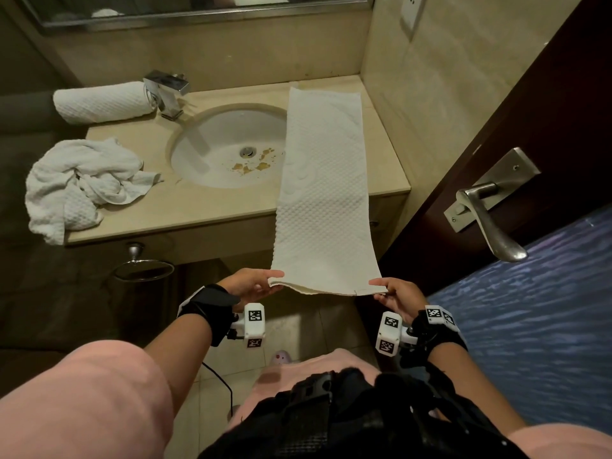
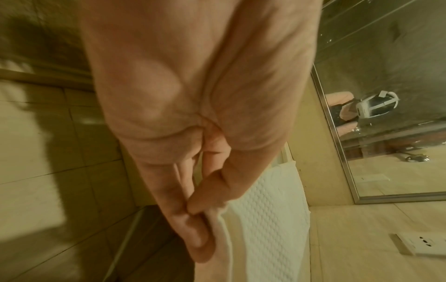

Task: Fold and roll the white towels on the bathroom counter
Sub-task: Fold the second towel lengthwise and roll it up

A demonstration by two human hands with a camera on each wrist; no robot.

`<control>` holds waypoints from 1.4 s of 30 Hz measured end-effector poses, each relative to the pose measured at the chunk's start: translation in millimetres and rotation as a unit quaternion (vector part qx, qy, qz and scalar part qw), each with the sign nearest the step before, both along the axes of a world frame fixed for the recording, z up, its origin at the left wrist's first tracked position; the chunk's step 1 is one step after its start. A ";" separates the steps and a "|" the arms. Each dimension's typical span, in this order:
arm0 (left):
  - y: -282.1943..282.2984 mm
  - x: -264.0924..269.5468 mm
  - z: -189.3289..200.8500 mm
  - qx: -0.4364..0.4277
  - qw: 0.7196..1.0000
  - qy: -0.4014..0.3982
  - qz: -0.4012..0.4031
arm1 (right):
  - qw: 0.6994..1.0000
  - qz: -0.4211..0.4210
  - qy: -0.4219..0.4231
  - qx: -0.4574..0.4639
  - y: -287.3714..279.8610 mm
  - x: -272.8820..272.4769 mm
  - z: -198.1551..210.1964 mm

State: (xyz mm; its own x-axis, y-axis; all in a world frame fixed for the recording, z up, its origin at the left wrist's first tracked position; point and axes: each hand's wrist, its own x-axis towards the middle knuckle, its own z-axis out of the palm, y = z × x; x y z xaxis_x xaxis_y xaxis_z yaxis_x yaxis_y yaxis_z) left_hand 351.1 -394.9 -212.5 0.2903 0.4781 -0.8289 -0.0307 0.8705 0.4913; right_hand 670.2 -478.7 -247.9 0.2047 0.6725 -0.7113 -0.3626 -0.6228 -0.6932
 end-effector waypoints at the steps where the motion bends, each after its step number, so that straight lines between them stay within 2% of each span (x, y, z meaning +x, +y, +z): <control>1: -0.2 -1.1 -1.1 0.005 1.000 0.010 -0.009 | 1.000 0.009 -0.003 -0.002 -0.6 -0.3 1.3; 11: 2.8 12.0 -9.4 0.016 0.988 0.104 -0.110 | 0.994 0.080 -0.034 -0.069 11.3 -10.0 -6.4; 17: 14.3 20.2 -33.4 -0.029 0.988 0.120 -0.092 | 0.977 0.140 -0.095 -0.130 34.9 -14.0 -41.2; 20: 25.2 21.8 -46.7 -0.046 0.986 0.133 -0.091 | 0.962 0.170 -0.139 -0.161 48.6 -5.7 -75.2; 25: 43.7 22.5 -69.5 -0.052 0.982 0.146 -0.106 | 0.958 0.132 -0.138 -0.212 73.0 -26.3 -66.5; 29: 57.2 23.2 -73.5 -0.074 0.981 0.130 -0.126 | 0.952 0.131 -0.153 -0.230 85.9 -42.1 -73.1; 32: 73.6 23.9 -63.4 -0.061 0.984 0.109 -0.130 | 0.942 0.148 -0.155 -0.260 89.3 -51.6 -78.7; 34: 90.3 24.6 -58.6 -0.047 0.987 0.074 -0.136 | 0.944 0.156 -0.140 -0.253 94.2 -55.8 -82.1; 36: 108.1 25.6 -47.0 -0.032 0.989 0.043 -0.139 | 0.931 0.200 -0.174 -0.251 102.6 -62.9 -88.4; 38: 128.4 27.1 -37.2 -0.012 0.991 0.017 -0.135 | 0.913 0.202 -0.237 -0.265 112.1 -61.3 -95.4; 40: 146.8 28.2 -23.3 0.014 0.991 0.004 -0.132 | 0.894 0.241 -0.302 -0.226 116.1 -61.3 -102.3; 42: 159.9 28.4 -11.6 0.033 0.992 0.000 -0.121 | 0.849 0.342 -0.359 -0.184 119.2 -57.9 -118.2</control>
State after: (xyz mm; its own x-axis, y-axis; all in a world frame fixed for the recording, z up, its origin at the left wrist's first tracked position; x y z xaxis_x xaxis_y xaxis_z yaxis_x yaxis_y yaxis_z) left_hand 379.5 -235.0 -224.1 0.4037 0.4468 -0.7984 0.1756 0.8186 0.5469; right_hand 612.4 -359.5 -366.1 0.3247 0.5678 -0.7564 0.6046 -0.7396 -0.2957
